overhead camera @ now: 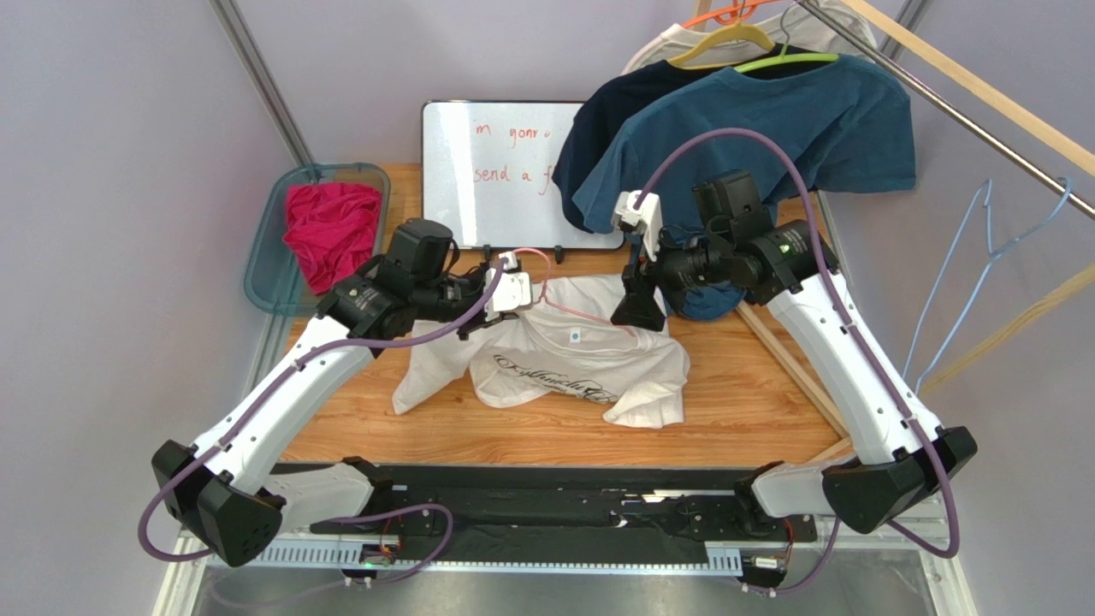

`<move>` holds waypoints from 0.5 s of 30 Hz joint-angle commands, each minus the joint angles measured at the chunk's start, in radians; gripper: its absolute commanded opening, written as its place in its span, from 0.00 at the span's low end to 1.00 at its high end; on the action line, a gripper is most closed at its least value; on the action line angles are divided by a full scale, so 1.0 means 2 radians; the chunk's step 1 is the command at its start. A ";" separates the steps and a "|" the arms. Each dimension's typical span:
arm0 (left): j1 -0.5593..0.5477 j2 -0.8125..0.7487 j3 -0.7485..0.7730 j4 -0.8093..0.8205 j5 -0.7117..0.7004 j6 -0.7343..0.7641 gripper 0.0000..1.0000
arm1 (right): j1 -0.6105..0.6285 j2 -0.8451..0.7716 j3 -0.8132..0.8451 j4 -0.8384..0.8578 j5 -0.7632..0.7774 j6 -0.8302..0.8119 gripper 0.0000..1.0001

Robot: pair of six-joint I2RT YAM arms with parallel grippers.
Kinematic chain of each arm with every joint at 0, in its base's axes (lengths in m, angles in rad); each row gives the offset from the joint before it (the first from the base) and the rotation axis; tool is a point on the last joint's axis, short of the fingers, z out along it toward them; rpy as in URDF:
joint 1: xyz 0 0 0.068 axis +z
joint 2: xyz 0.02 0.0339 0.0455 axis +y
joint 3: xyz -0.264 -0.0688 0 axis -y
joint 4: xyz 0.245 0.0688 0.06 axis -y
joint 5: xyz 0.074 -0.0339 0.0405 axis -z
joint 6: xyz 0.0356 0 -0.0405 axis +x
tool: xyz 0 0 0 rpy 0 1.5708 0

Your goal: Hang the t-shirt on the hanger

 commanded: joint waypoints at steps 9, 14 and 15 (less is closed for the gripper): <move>-0.001 0.009 0.020 0.031 0.048 -0.034 0.00 | 0.108 0.038 0.024 0.095 0.021 -0.019 0.59; -0.001 0.015 0.017 0.035 0.053 -0.039 0.00 | 0.119 0.072 0.032 0.132 0.004 -0.002 0.47; 0.000 0.015 0.018 0.035 0.055 -0.040 0.00 | 0.121 0.076 0.034 0.134 0.004 -0.002 0.45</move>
